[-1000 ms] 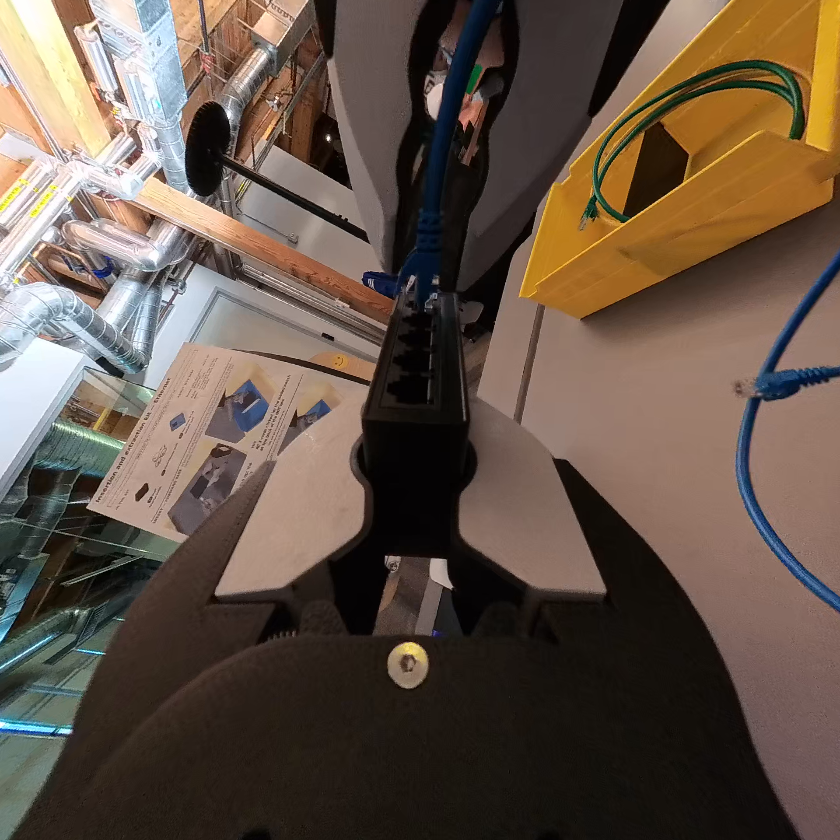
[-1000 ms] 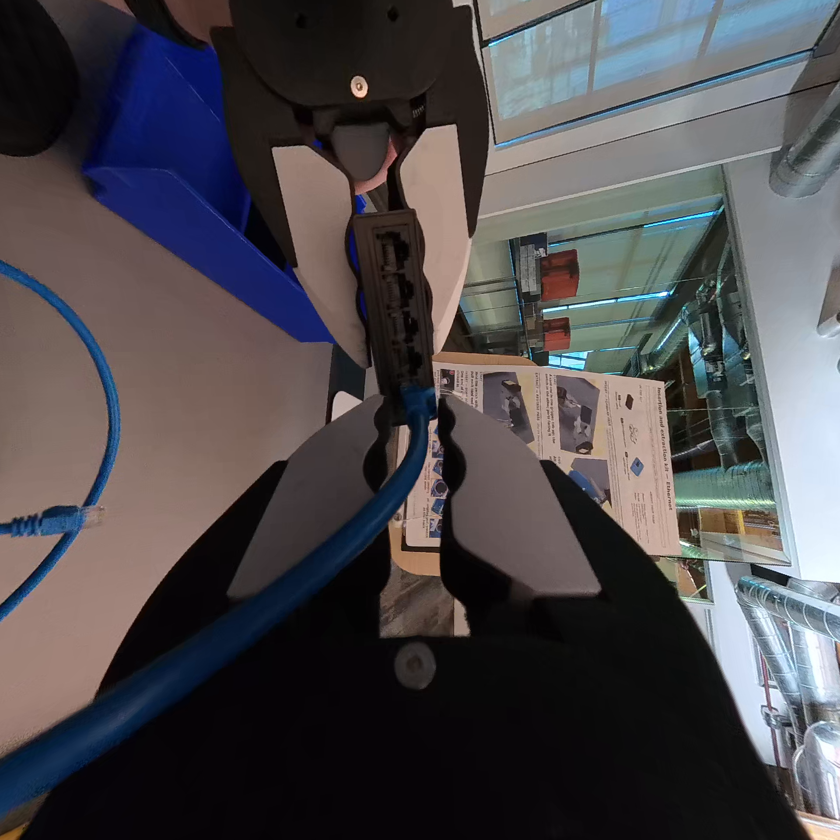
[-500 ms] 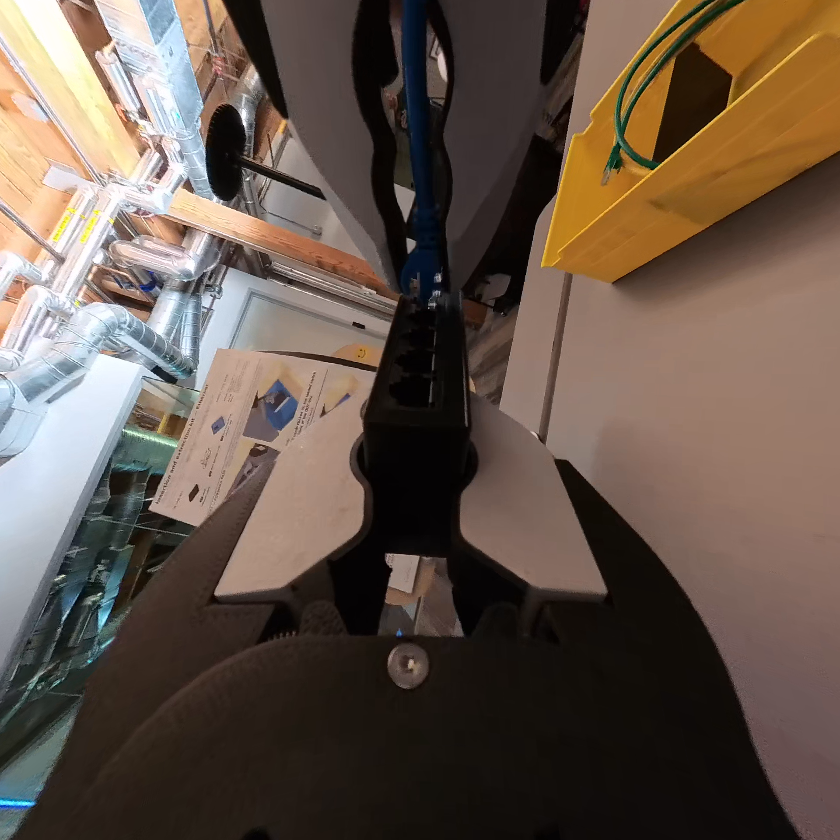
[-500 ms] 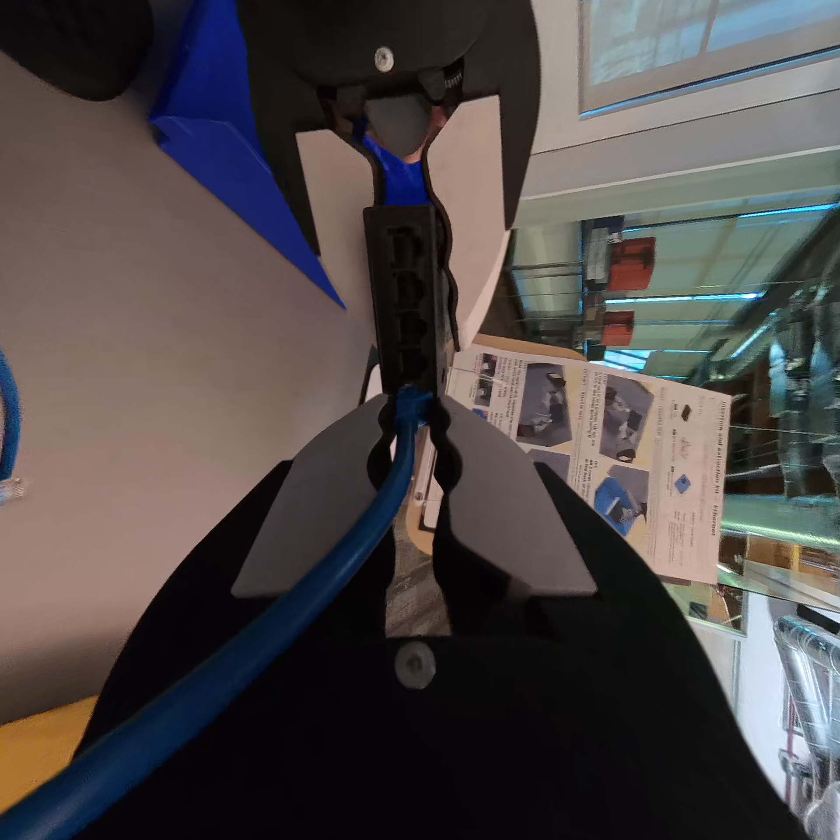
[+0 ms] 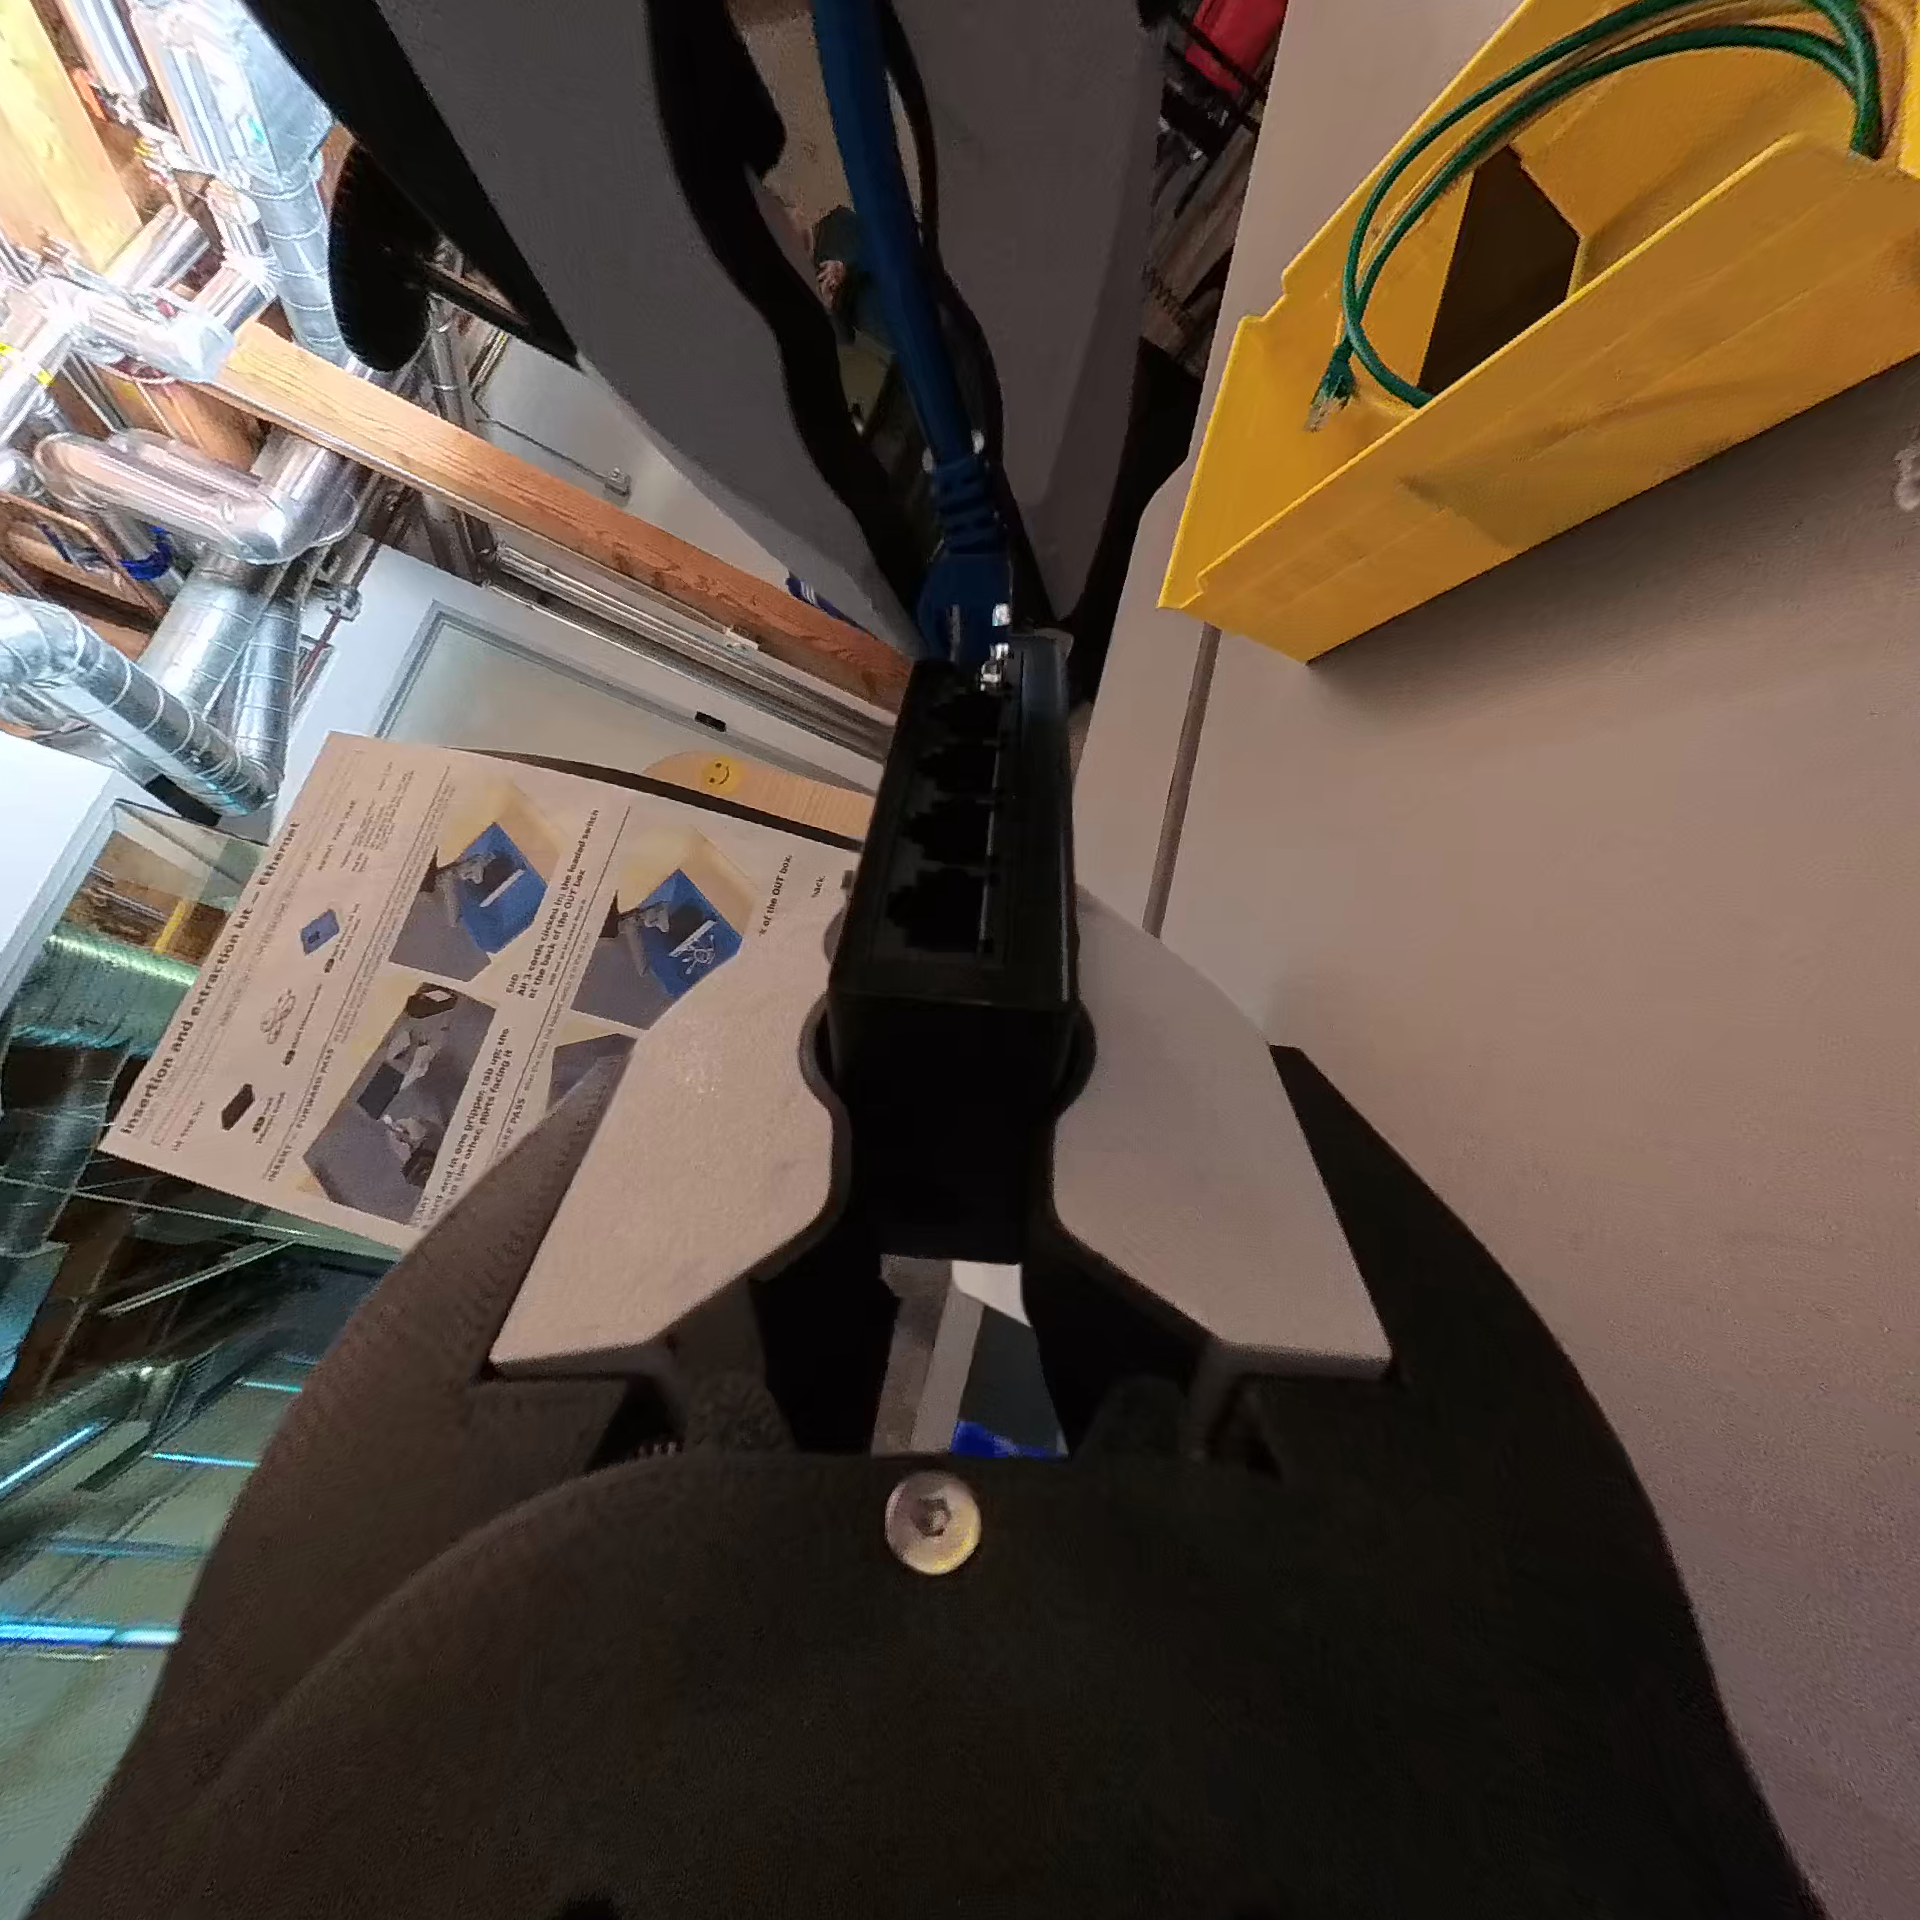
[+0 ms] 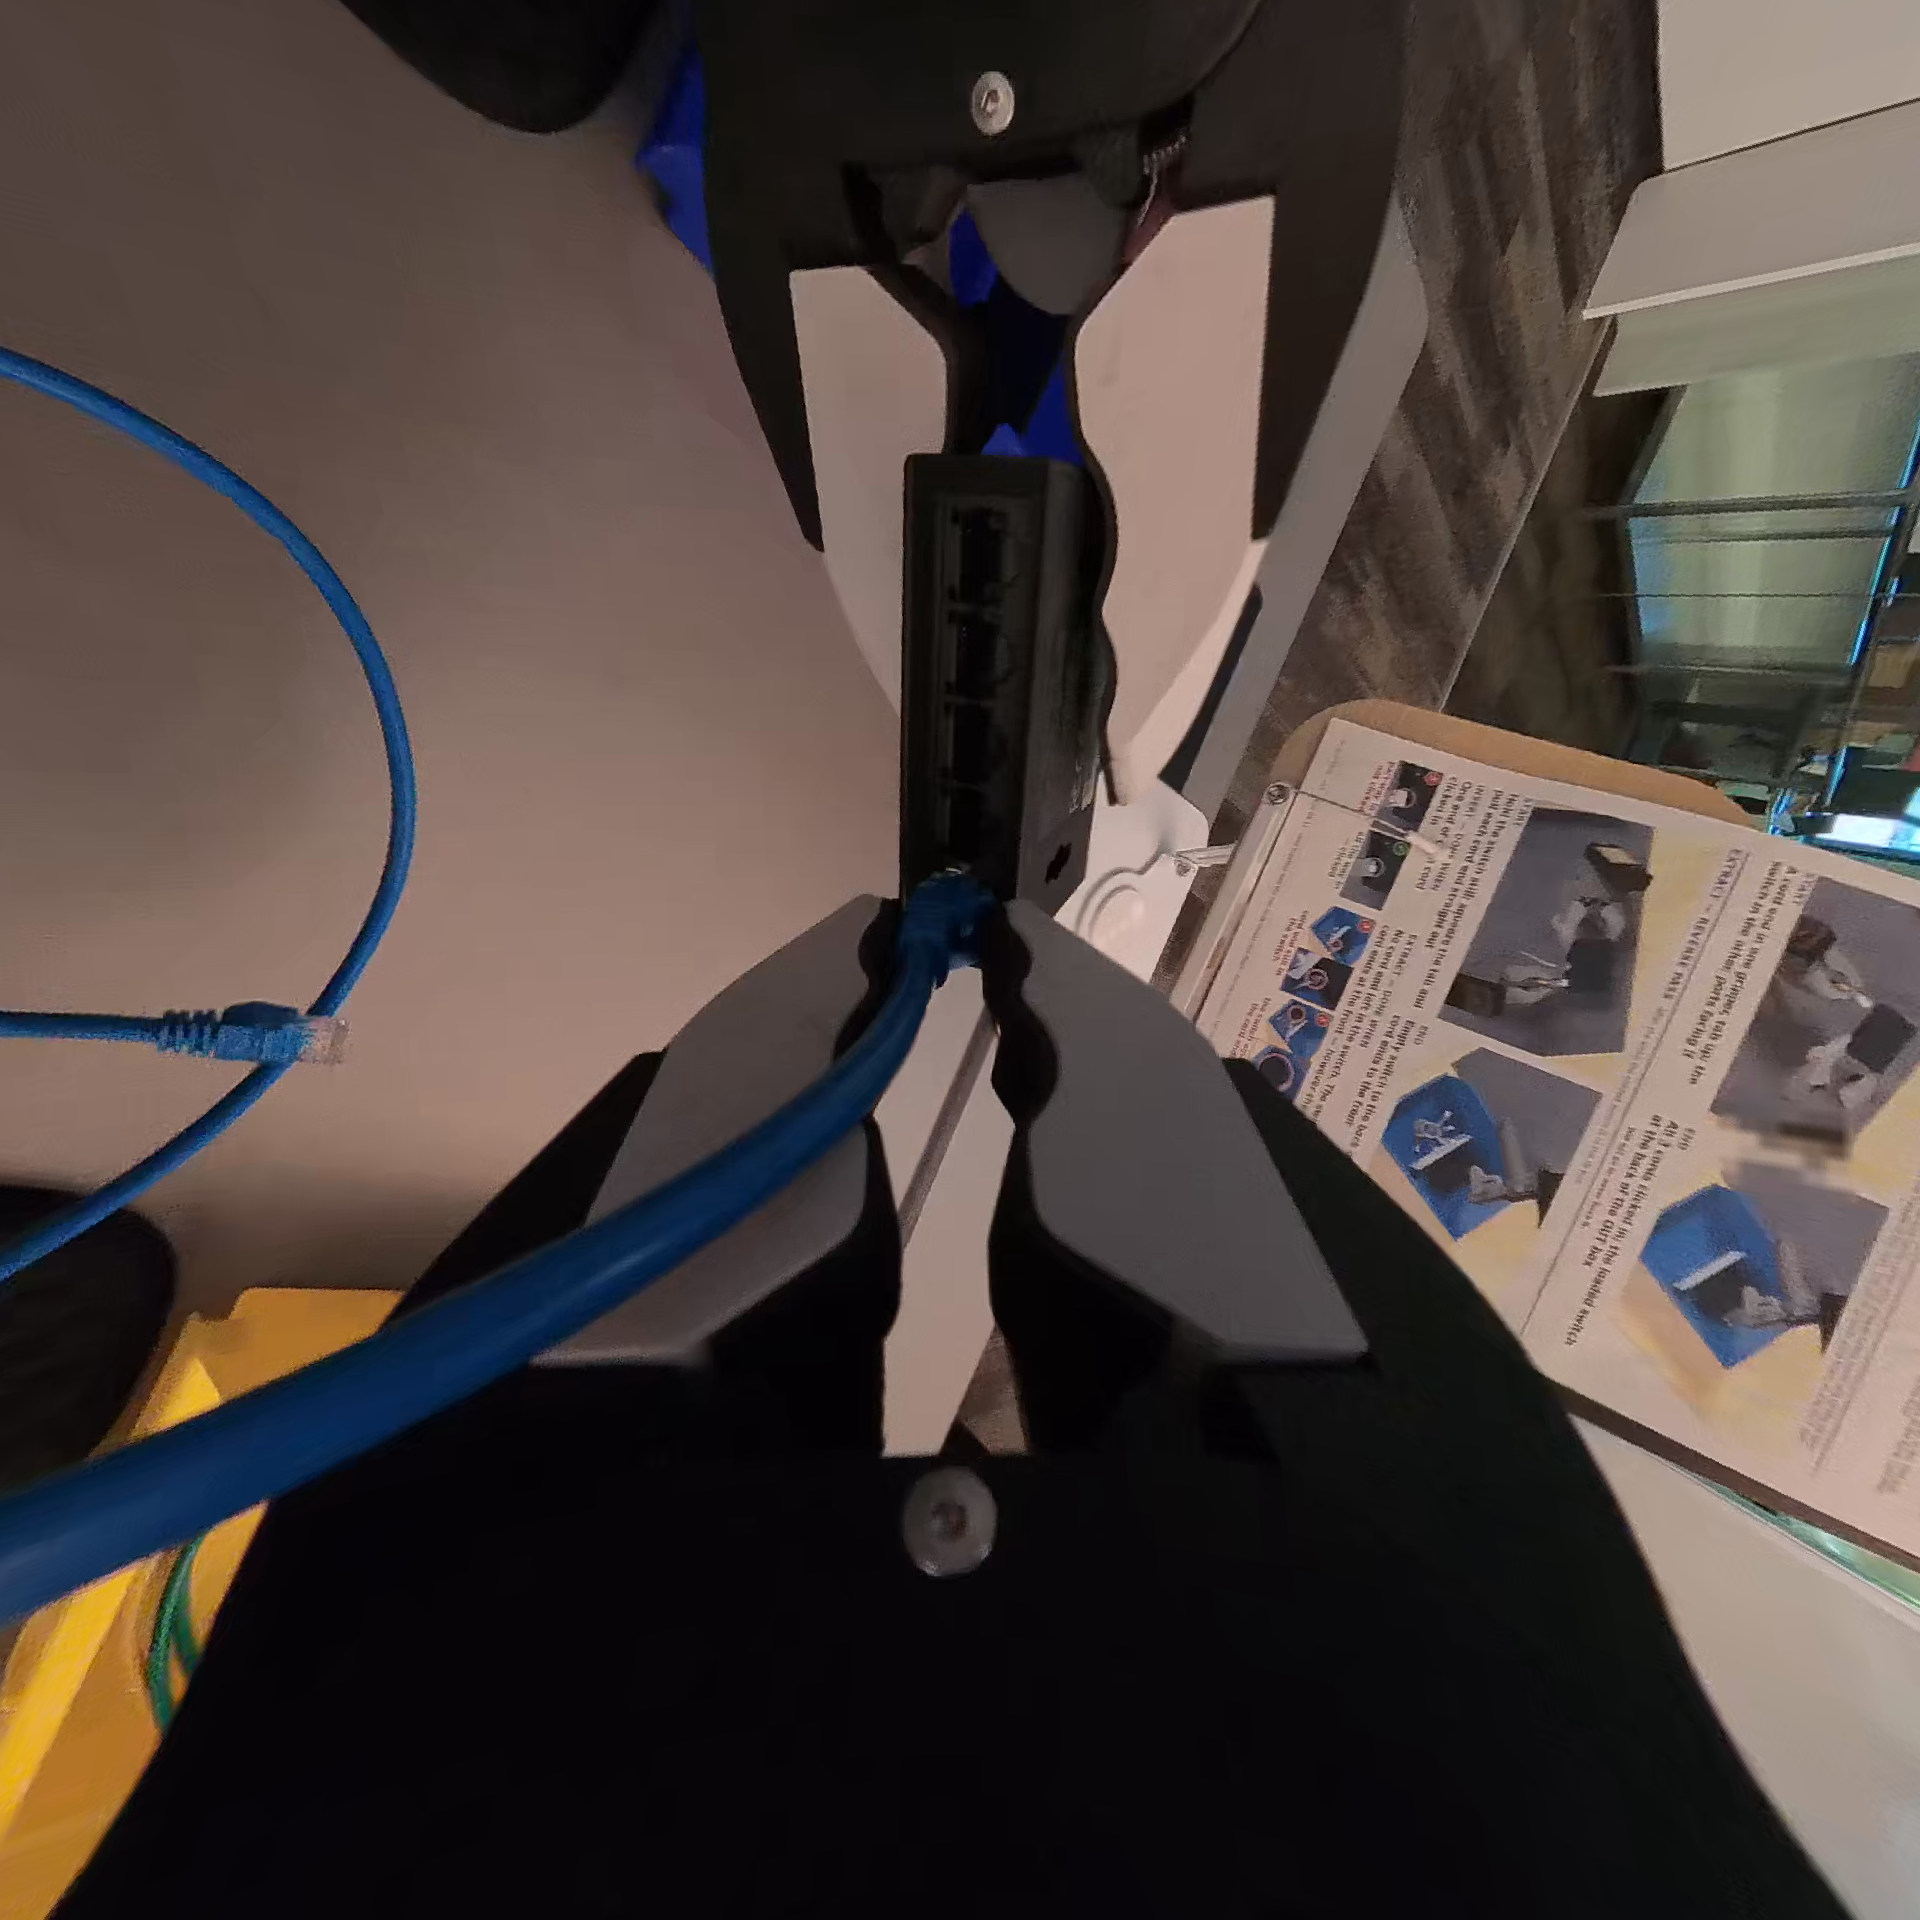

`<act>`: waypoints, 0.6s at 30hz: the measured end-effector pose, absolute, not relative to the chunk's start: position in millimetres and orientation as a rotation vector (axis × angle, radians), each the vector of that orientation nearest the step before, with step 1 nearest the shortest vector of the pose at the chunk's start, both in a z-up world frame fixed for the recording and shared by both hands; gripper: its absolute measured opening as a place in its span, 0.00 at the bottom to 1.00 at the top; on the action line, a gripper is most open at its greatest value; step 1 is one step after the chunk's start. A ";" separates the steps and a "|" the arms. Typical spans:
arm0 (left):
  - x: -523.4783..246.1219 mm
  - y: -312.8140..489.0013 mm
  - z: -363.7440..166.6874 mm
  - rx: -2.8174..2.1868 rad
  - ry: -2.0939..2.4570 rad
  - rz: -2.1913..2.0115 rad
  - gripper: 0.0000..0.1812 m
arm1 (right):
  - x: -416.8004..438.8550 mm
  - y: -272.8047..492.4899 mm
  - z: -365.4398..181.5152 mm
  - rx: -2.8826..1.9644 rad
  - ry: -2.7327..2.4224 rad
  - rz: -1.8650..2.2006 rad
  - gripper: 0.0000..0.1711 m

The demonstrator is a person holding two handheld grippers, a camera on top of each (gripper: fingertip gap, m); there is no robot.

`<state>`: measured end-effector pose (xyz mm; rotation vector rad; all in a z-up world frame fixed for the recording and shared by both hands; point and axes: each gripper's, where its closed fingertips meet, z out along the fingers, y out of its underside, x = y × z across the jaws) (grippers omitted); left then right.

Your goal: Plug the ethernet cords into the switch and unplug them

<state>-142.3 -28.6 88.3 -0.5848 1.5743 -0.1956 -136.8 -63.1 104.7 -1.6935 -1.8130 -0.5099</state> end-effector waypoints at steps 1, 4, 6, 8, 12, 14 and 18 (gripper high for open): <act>-141.7 -28.1 88.4 -0.590 1.570 -0.203 0.17 | -136.2 -62.0 105.7 -1.684 -1.812 -0.519 0.10; -139.3 -29.5 84.3 -0.583 1.588 -0.206 0.18 | -134.2 -64.7 101.6 -1.702 -1.811 -0.517 0.10; -137.4 -30.7 82.5 -0.587 1.594 -0.203 0.18 | -132.1 -65.8 100.3 -1.698 -1.803 -0.524 0.10; -135.7 -33.5 79.8 -0.592 1.611 -0.214 0.17 | -130.8 -68.9 98.2 -1.707 -1.799 -0.517 0.09; -132.3 -40.2 77.7 -0.584 1.624 -0.213 0.17 | -128.0 -76.3 97.1 -1.715 -1.792 -0.513 0.09; -131.4 -42.3 78.4 -0.586 1.623 -0.224 0.18 | -128.0 -78.7 98.5 -1.707 -1.784 -0.521 0.09; -143.7 20.7 77.3 -0.784 1.519 0.096 0.17 | -142.8 -97.2 102.3 -1.703 -1.746 -0.326 0.09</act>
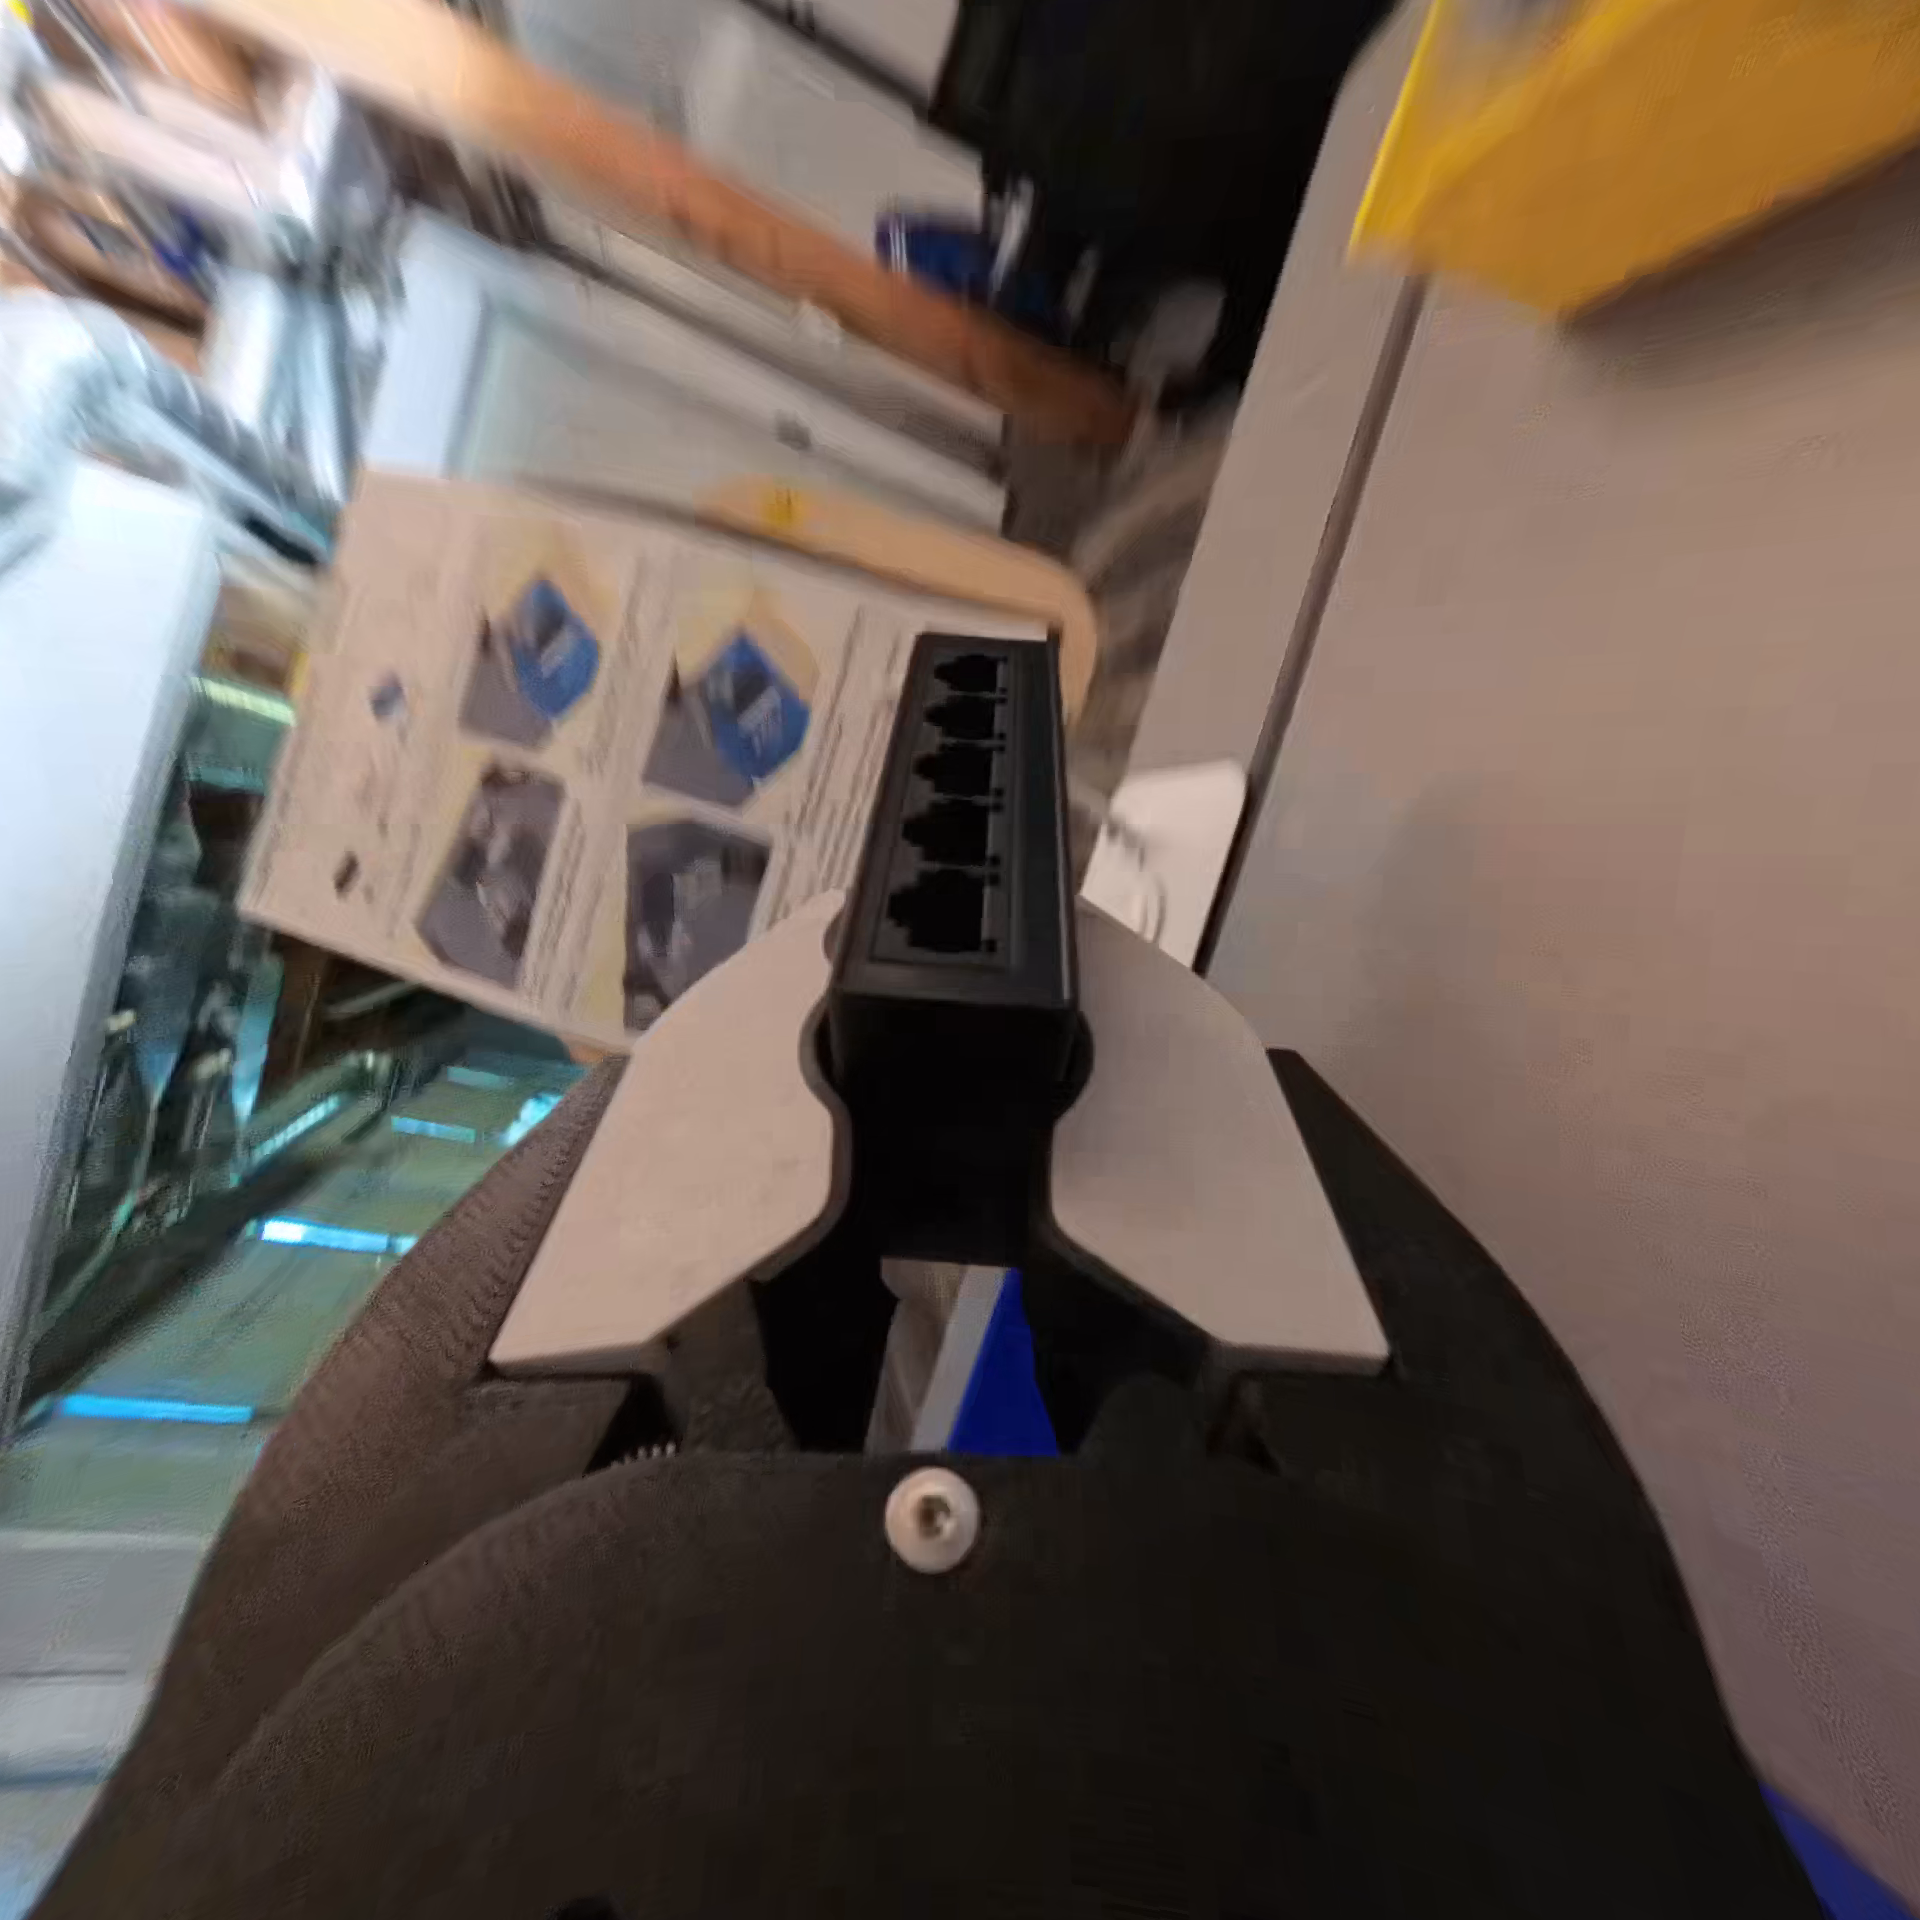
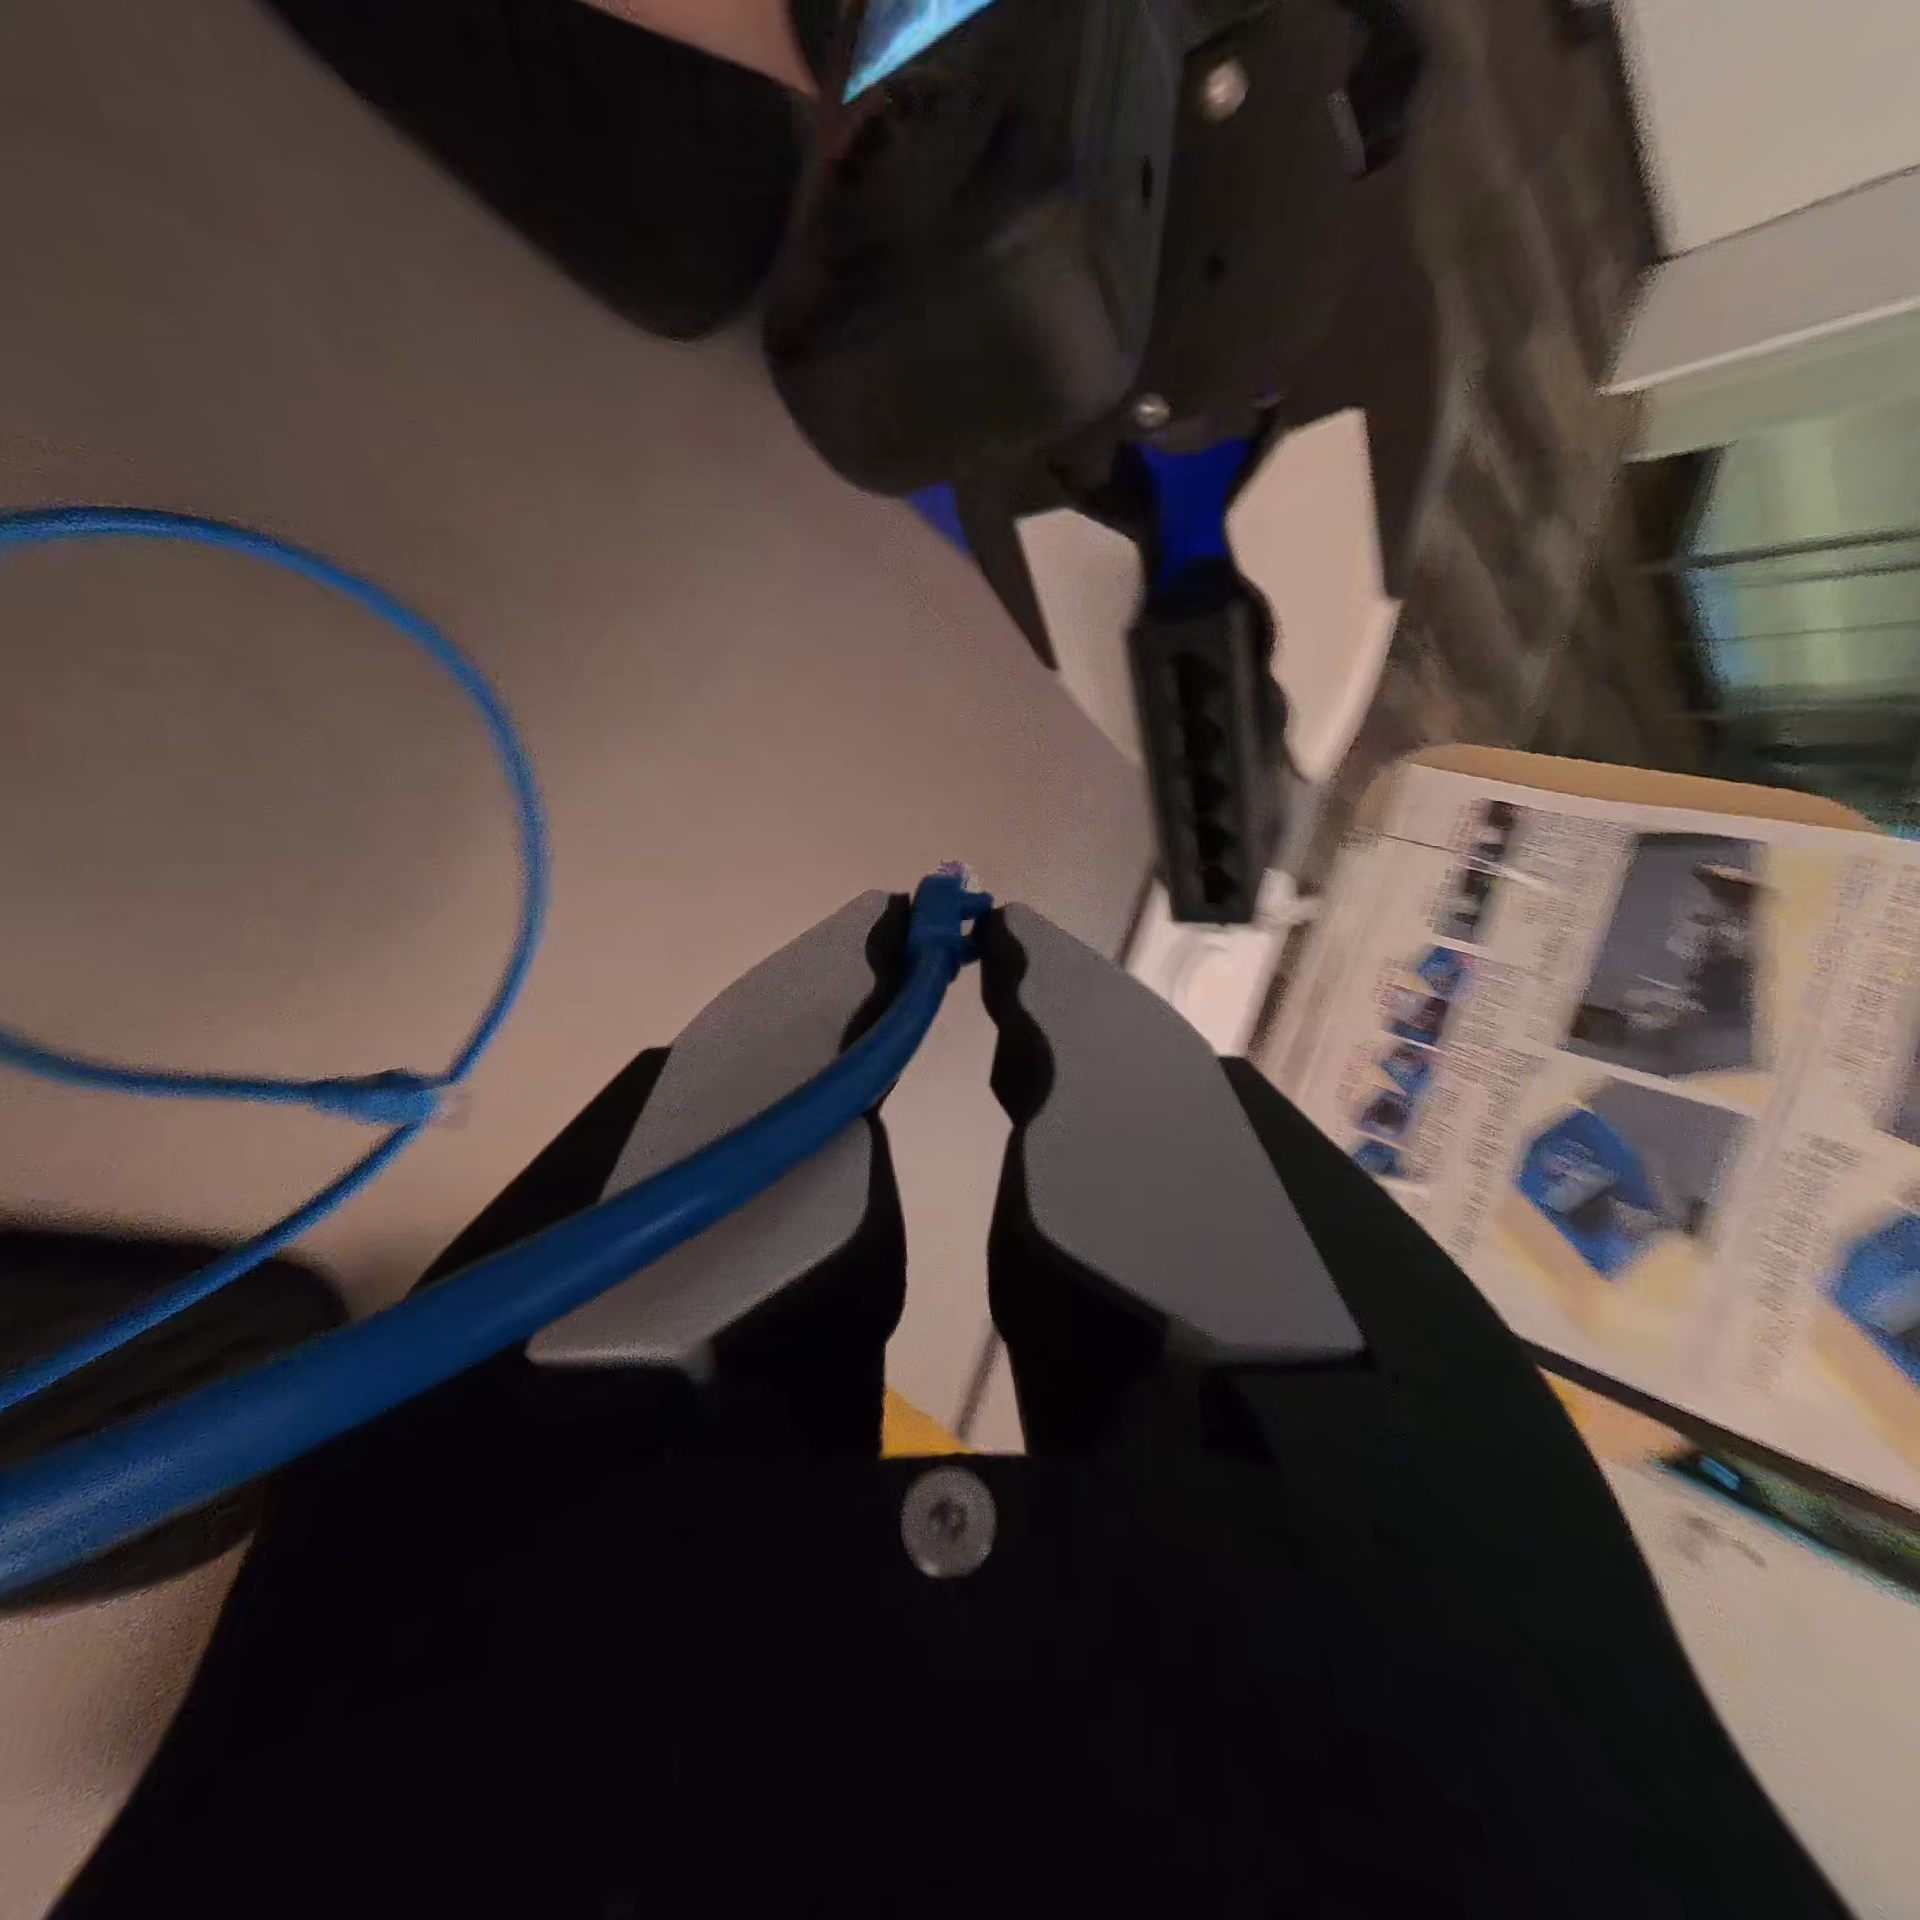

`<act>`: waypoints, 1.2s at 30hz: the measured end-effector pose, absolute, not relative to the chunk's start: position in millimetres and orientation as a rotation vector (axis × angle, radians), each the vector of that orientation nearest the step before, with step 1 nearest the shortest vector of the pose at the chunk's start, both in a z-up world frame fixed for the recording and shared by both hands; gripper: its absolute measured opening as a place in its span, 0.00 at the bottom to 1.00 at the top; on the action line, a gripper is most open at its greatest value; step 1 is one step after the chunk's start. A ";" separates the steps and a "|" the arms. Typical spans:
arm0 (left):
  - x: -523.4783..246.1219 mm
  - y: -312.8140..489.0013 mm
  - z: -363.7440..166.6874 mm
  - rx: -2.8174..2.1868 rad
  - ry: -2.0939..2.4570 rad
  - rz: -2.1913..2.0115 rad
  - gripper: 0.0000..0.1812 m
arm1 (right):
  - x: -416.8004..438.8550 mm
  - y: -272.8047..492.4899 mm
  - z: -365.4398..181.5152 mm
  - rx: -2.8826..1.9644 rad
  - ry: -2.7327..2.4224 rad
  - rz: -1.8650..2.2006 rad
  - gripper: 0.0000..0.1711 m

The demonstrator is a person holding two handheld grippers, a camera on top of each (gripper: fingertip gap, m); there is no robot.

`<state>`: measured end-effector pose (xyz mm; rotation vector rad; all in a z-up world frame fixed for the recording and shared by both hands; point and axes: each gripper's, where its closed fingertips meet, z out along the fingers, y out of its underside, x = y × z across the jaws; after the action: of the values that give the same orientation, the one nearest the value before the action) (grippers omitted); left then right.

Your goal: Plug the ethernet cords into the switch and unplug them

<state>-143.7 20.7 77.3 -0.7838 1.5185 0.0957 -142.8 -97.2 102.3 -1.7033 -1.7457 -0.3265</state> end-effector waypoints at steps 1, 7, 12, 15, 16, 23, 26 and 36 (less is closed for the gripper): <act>-144.4 16.9 78.4 -0.778 1.524 -0.014 0.17 | -138.6 -91.6 107.9 -1.647 -1.716 -0.423 0.09; -154.7 -11.7 113.2 -0.727 1.436 -0.233 0.16 | -122.5 -98.6 112.5 -1.619 -1.587 -0.520 0.09; -172.0 -2.8 129.4 -0.782 1.372 -0.278 0.17 | -21.8 -92.8 119.4 -1.886 -1.265 -0.766 0.09; -178.2 -3.9 139.9 -0.807 1.328 -0.357 0.17 | 30.3 -106.8 167.8 -2.000 -1.023 -0.803 0.09; -179.7 -4.7 142.7 -0.817 1.314 -0.397 0.17 | 47.2 -113.4 186.5 -2.036 -0.942 -0.817 0.09; -185.8 -7.6 151.1 -0.852 1.292 -0.545 0.17 | 177.6 -167.1 268.9 -2.195 -0.504 -1.056 0.09; -187.6 -9.4 153.2 -0.851 1.288 -0.557 0.17 | 207.9 -180.2 254.0 -2.247 -0.435 -1.095 0.09; -186.9 -4.4 150.8 -0.886 1.290 -0.562 0.17 | 266.7 -191.9 149.3 -2.474 -0.304 -1.106 0.09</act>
<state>-186.9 -4.4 150.8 -0.8861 1.2904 -0.5620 266.7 -191.9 149.3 -2.4744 -0.3038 -1.1060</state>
